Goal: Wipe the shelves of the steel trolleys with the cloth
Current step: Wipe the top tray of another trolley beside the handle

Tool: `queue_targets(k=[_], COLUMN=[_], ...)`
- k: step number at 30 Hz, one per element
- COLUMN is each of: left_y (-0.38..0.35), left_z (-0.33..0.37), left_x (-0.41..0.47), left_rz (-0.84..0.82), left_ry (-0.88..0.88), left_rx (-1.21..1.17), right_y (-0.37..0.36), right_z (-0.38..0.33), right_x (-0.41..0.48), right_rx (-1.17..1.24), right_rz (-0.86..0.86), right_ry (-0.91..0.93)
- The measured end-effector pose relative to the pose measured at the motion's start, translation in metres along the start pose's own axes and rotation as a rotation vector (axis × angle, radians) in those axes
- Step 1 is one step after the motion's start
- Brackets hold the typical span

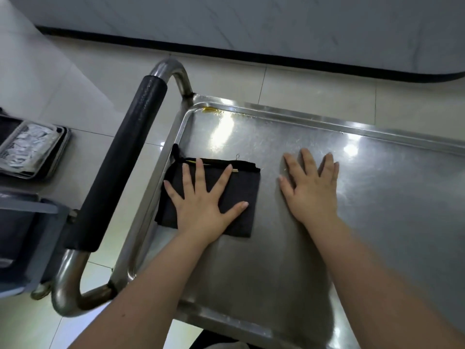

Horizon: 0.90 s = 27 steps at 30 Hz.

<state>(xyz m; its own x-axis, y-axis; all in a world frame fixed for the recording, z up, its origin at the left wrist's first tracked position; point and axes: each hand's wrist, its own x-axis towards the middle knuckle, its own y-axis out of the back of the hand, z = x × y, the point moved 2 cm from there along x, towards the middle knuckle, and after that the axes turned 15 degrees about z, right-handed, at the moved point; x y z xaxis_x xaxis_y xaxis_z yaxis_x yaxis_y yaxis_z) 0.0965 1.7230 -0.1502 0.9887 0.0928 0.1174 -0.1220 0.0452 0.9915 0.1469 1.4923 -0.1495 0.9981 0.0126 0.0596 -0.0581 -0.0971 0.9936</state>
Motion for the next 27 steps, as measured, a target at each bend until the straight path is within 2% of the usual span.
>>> queue_targets(k=[8,12,17,20,24,27], left_y=[-0.003,-0.007,-0.017,-0.023,-0.024,-0.022], left_z=[-0.001,-0.002,0.009,0.027,0.061,0.051], left_x=[0.017,0.084,0.155,0.155,0.137,0.14], left_rz=[0.037,-0.029,-0.067,-0.04,-0.033,-0.034], left_ry=[0.012,0.004,-0.098,-0.066,-0.147,-0.117], left_rx=[-0.011,-0.037,-0.026,-0.03,-0.083,-0.107], right_y=[-0.01,-0.009,-0.012,-0.014,-0.012,-0.011], right_z=[0.008,0.008,0.01,0.01,0.011,0.012], right_x=[0.006,0.007,0.008,0.009,0.008,0.008], right_rx=[-0.026,0.002,-0.01,-0.014,-0.025,-0.02], right_rz=[0.009,0.003,0.012,0.012,0.004,0.003], right_ry=[-0.031,-0.031,-0.021,-0.016,-0.016,-0.017])
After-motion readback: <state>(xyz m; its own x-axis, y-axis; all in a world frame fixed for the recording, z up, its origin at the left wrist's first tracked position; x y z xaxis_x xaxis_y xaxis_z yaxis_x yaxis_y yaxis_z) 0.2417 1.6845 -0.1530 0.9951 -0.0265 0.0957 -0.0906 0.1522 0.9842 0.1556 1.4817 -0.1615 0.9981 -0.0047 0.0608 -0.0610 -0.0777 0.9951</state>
